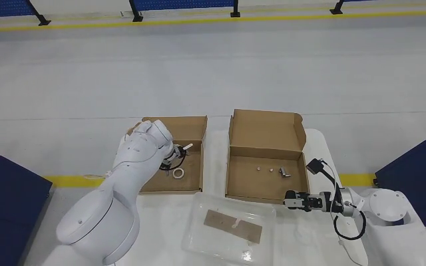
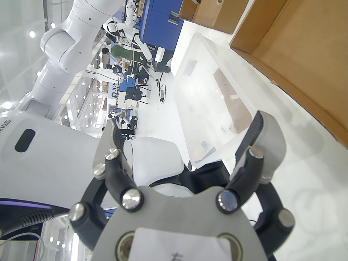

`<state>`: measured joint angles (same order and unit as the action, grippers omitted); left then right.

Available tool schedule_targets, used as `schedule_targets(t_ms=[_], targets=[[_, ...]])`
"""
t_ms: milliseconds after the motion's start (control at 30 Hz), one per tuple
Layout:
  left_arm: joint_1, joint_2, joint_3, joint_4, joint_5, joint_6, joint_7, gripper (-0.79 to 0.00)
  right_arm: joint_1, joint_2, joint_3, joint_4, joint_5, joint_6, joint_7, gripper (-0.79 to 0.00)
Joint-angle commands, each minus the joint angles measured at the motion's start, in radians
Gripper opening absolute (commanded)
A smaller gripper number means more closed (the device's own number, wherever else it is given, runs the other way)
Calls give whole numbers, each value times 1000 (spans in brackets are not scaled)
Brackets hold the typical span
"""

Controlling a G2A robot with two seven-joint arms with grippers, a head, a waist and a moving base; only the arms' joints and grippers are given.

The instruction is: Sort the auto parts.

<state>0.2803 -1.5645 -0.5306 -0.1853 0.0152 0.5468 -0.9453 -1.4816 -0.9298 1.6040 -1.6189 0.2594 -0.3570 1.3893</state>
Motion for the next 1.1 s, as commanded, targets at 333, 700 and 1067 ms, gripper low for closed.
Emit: schedule_targets(t_ms=[333,700,1067], targets=[[-1,18,-15,-20,-5,-91,-51,0,0,0,0,0,0,0,0,0],[4,19,-21,-25,-14,-102,-39,0,0,0,0,0,0,0,0,0],[114,99,-164,-186,-177,-544,2,0,0,0,0,0,0,0,0,0]])
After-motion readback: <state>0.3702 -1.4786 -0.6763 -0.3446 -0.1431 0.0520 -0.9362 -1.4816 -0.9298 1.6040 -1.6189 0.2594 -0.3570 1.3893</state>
